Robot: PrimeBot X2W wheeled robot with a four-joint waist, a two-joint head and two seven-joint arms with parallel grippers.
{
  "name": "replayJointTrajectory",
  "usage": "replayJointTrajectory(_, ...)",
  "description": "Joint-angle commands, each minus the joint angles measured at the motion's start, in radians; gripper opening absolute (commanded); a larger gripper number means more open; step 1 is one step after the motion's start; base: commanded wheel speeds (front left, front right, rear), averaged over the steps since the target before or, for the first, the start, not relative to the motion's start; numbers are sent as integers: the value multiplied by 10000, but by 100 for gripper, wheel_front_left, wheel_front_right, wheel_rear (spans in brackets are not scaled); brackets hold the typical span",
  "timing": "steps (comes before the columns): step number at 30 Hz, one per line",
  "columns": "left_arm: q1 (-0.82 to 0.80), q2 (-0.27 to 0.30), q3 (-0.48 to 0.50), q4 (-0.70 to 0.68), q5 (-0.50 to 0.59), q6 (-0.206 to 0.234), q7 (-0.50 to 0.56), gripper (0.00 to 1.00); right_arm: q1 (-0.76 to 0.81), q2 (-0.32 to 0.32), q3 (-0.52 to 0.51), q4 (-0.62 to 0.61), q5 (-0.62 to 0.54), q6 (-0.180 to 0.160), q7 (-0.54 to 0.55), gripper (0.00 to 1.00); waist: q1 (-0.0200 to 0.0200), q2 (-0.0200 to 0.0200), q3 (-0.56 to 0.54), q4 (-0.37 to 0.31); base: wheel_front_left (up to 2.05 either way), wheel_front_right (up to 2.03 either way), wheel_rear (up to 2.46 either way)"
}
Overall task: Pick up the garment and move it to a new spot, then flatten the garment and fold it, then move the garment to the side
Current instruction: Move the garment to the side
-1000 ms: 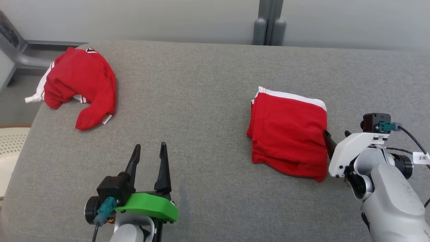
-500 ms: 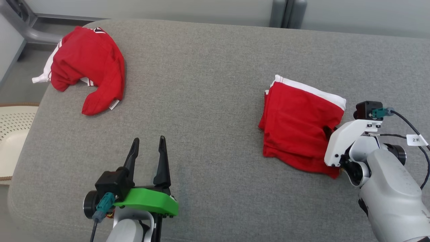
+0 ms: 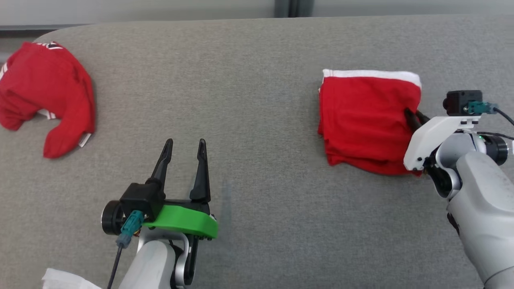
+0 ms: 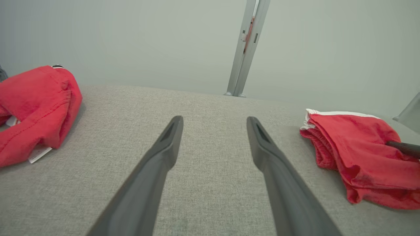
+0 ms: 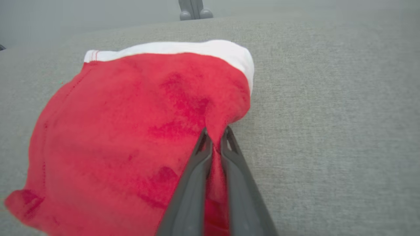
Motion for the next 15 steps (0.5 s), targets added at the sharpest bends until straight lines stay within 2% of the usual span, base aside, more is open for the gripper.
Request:
replayJointTrajectory(1, -267, 26, -15, -4, 179, -43, -6, 100, -188, -174, -58, -100, 2, -15, -185, 0, 0, -1, 557, -1239, 0, 0, 0)
replayJointTrajectory(9, -770, 113, -201, 158, 536, -245, -7, 100, -178, -561, -505, -438, 62, -15, -783, 0, 0, -1, 1222, -3020, 0, 0, 0)
replayJointTrajectory(15, -1081, 232, -370, 195, 696, -303, 29, 100, -98, -639, -712, -576, -107, -15, -1062, 0, 0, -1, 1584, -3645, 0, 0, 0)
